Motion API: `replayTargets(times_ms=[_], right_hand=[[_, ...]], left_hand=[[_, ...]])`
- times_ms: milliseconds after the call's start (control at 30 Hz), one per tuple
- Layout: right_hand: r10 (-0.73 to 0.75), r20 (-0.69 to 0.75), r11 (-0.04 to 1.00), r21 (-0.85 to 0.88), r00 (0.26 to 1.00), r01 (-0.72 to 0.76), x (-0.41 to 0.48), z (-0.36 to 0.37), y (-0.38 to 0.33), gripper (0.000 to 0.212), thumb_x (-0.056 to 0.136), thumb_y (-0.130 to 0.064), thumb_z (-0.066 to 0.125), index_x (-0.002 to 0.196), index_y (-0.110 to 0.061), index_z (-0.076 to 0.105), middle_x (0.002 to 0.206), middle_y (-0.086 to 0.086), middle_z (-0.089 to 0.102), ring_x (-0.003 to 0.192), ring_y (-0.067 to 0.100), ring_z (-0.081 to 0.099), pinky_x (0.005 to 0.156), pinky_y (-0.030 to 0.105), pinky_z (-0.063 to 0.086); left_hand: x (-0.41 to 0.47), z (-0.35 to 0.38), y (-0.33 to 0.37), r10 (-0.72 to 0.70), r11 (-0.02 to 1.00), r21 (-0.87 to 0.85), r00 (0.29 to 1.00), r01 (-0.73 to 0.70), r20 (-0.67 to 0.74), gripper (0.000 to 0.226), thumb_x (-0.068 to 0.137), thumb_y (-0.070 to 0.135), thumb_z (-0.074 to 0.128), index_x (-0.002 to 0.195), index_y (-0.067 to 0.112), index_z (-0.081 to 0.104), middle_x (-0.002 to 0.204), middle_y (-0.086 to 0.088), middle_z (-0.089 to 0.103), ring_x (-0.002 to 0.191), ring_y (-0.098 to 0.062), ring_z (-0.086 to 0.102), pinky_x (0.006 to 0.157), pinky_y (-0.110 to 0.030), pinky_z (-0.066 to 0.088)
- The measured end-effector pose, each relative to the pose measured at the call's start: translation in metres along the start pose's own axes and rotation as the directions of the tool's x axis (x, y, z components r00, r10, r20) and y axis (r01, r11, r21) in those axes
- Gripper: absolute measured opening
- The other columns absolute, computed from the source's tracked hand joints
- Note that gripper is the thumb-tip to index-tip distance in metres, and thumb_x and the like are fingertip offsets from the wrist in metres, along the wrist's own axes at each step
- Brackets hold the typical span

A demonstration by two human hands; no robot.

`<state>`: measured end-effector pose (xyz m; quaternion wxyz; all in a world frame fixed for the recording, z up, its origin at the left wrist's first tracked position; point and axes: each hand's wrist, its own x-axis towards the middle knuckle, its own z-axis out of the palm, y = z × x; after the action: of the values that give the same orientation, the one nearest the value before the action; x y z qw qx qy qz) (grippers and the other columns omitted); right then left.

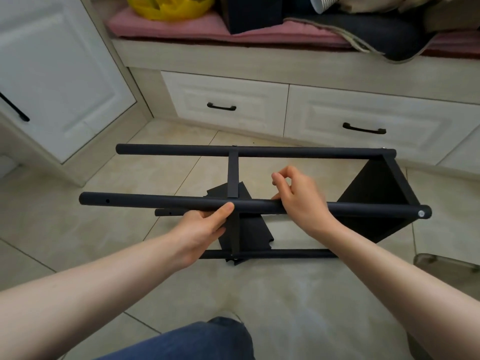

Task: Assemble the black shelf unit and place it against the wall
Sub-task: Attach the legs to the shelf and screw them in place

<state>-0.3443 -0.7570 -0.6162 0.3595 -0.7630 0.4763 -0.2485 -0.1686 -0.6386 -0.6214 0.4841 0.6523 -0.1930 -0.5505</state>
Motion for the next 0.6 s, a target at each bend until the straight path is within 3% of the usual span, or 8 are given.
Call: replayTargets(times_ms=[133,267,300,367,433,467,533,600], right_hand=[[0.001,0.008,1.0,-0.011,1.0,-0.001,-0.007,0.001,0.002,0.023,0.103,-0.042,0.042,0.103,-0.024,0.055,0.076,-0.006,0.071,0.078,0.018,0.069,0.078,0.049,0.055],[0.001,0.014,1.0,-0.021,1.0,0.0,-0.009,0.0,0.002,0.02,0.103,-0.041,0.043,0.101,-0.024,0.054,0.079,-0.007,0.072,0.082,0.019,0.069,0.081,0.048,0.053],[0.001,0.015,1.0,-0.024,1.0,0.0,-0.009,0.0,0.002,0.02,0.103,-0.041,0.043,0.1,-0.024,0.054,0.078,-0.007,0.072,0.082,0.02,0.069,0.081,0.048,0.053],[-0.003,0.018,0.999,-0.038,1.0,0.004,-0.01,0.0,0.001,0.02,0.103,-0.04,0.043,0.101,-0.024,0.054,0.074,-0.008,0.071,0.082,0.02,0.068,0.082,0.047,0.053],[-0.007,0.017,0.998,-0.056,1.0,0.008,-0.01,0.0,0.001,0.02,0.104,-0.04,0.042,0.101,-0.024,0.054,0.072,-0.009,0.07,0.081,0.02,0.068,0.081,0.047,0.052],[-0.008,0.016,0.998,-0.062,1.0,0.009,-0.01,0.0,0.001,0.02,0.104,-0.041,0.042,0.101,-0.024,0.054,0.072,-0.009,0.07,0.08,0.02,0.067,0.081,0.046,0.052],[-0.01,0.013,0.998,-0.066,1.0,0.011,-0.011,0.0,0.001,0.02,0.104,-0.041,0.042,0.1,-0.025,0.054,0.072,-0.009,0.07,0.08,0.019,0.067,0.081,0.045,0.052],[-0.012,0.011,0.998,-0.068,1.0,0.013,-0.012,0.0,0.001,0.02,0.104,-0.041,0.042,0.1,-0.025,0.054,0.073,-0.007,0.071,0.08,0.021,0.067,0.081,0.045,0.051]], left_hand=[[-0.006,-0.002,0.001,-0.047,0.993,0.11,0.999,0.048,-0.007,0.026,0.094,0.03,0.067,0.114,0.013,0.066,0.114,0.001,0.075,0.112,-0.01,0.068,0.103,-0.032,0.05],[-0.013,0.002,0.02,-0.053,0.864,0.492,0.991,0.106,-0.121,0.047,0.093,0.047,0.066,0.092,0.001,0.074,0.073,-0.001,0.077,0.072,-0.011,0.076,0.061,-0.02,0.059],[-0.013,0.002,0.027,0.015,0.739,0.67,0.991,0.077,-0.131,0.051,0.092,0.053,0.064,0.081,0.004,0.076,0.064,0.001,0.075,0.063,-0.011,0.075,0.057,-0.022,0.058],[-0.014,0.002,0.04,0.253,0.286,0.958,0.964,0.012,-0.087,0.06,0.086,0.069,0.059,0.06,0.016,0.072,0.05,0.005,0.068,0.054,-0.012,0.068,0.057,-0.028,0.055],[-0.013,0.0,0.048,0.46,-0.089,0.996,0.888,0.027,0.017,0.066,0.078,0.081,0.054,0.058,0.018,0.061,0.051,0.006,0.062,0.055,-0.015,0.058,0.051,-0.026,0.041],[-0.012,-0.001,0.051,0.515,-0.172,0.985,0.854,0.023,0.07,0.064,0.075,0.083,0.055,0.062,0.02,0.055,0.059,0.008,0.059,0.059,-0.015,0.053,0.05,-0.026,0.033],[-0.009,-0.004,0.053,0.557,-0.203,0.975,0.808,-0.092,0.193,0.051,0.076,0.078,0.06,0.082,0.028,0.055,0.086,0.01,0.058,0.081,-0.017,0.053,0.059,-0.029,0.034],[-0.004,-0.01,0.051,0.482,-0.206,0.951,0.822,-0.231,0.304,0.054,0.082,0.07,0.059,0.123,0.034,0.055,0.129,0.007,0.051,0.118,-0.02,0.048,0.093,-0.036,0.042]])
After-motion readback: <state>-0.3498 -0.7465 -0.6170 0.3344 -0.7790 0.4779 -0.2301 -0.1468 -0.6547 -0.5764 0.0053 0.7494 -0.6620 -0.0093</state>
